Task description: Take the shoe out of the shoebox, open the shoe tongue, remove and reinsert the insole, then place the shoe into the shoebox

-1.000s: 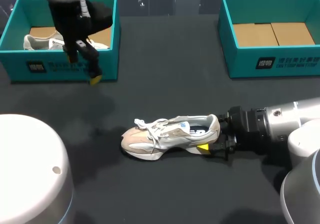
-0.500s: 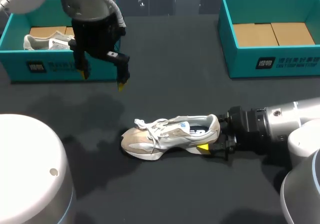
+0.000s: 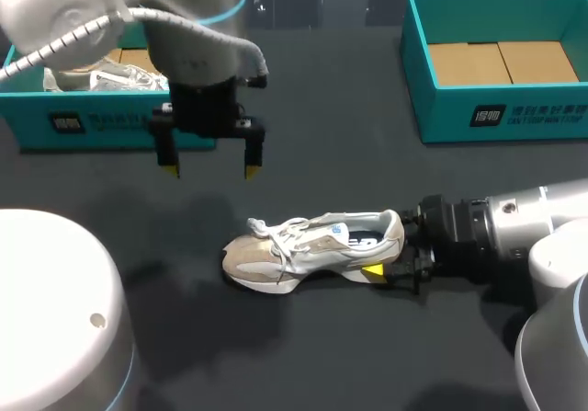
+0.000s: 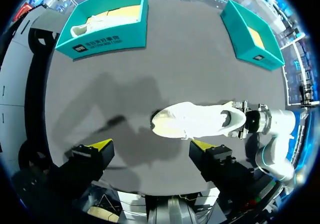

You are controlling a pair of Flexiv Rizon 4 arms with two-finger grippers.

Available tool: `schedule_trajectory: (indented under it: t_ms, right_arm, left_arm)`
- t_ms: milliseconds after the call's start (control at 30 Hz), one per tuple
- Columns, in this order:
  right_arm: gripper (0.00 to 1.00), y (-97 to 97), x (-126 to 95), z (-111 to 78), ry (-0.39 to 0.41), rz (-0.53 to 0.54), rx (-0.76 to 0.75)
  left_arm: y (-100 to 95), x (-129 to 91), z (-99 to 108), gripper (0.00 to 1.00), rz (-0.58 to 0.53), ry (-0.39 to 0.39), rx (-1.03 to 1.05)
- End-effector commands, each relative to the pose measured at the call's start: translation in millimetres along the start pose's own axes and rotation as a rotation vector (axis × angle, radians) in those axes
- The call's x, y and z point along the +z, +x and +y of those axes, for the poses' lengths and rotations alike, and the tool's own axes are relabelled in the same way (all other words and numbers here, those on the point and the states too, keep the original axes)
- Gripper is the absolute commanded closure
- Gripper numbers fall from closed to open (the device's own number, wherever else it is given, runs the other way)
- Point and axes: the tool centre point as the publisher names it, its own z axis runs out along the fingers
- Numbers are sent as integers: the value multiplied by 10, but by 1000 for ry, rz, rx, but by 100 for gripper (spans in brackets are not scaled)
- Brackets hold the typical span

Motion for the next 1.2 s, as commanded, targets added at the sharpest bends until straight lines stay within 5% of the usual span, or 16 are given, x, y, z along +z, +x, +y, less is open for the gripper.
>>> schedule_trajectory:
  t_ms: [33, 367, 800, 1200]
  right_arm:
    - [100, 8, 25, 11, 7, 0, 1]
    - [100, 8, 25, 11, 7, 0, 1]
    - [100, 8, 25, 11, 7, 0, 1]
    - [100, 8, 25, 11, 7, 0, 1]
  left_arm:
    - [330, 104, 3, 0, -49, -1, 28]
    - [835, 384, 45, 0, -18, -26, 111]
    - [835, 384, 45, 0, -18, -26, 111]
    - [1320, 648, -19, 0, -120, -123, 56]
